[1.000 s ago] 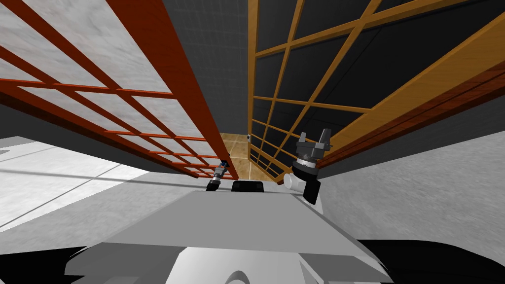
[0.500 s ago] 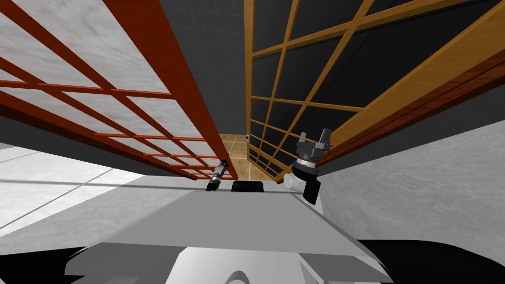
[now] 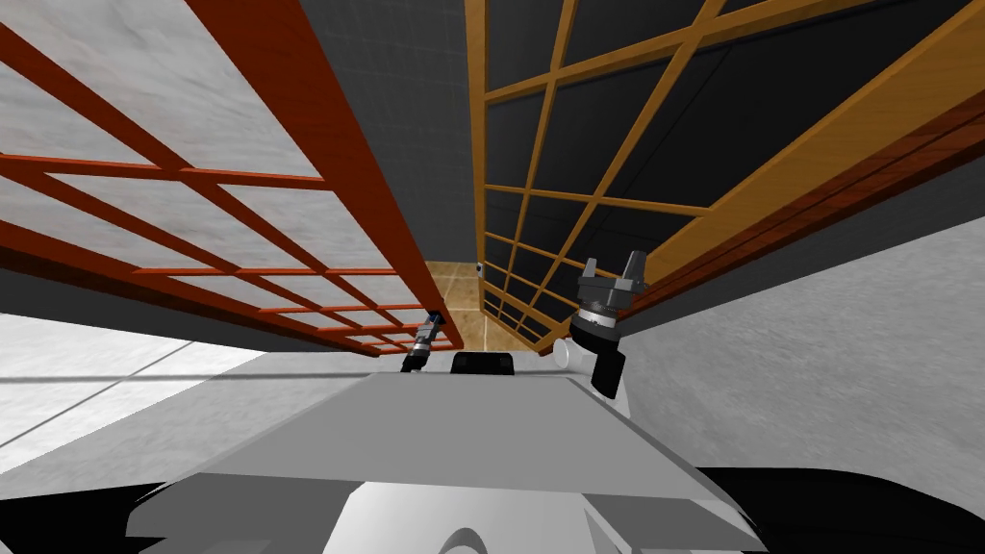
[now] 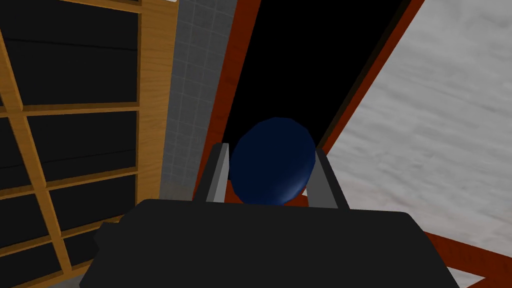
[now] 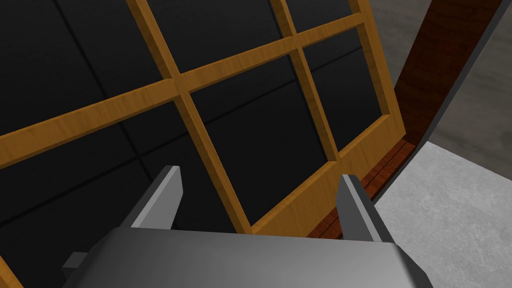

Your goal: Push the door open

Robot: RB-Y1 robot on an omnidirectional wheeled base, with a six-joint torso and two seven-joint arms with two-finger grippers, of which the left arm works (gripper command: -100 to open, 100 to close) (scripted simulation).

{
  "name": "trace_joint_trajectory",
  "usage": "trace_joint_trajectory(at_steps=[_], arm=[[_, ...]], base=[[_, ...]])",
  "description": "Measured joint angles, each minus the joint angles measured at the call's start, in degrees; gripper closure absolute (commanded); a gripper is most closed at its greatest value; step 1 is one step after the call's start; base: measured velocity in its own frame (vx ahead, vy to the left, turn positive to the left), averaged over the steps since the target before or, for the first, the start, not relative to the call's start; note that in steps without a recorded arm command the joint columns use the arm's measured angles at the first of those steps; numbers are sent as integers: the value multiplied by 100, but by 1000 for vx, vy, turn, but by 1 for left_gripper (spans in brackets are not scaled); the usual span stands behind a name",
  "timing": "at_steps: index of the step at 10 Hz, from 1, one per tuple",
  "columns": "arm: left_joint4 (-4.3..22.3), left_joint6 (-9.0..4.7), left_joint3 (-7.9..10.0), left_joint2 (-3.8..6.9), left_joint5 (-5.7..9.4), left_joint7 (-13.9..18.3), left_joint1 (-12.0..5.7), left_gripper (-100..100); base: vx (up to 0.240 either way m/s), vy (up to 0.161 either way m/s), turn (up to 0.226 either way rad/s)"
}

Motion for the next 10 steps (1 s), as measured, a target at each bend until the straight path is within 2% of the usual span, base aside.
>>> trace_joint_trajectory(at_steps=[1,4,6,9,10], arm=[[125,-72,25,-19,69,166,-81,100],[232,-156,82,-87,256,612,-148,100],[238,-182,112,-94,386,938,-153,100],[256,-191,185,-136,569,1374,-253,100],[310,-234,221,-145,659,1538,-313,100]], base=[[20,21,-74],[16,20,-60],[20,20,-105],[26,27,-69],[20,38,-42]])
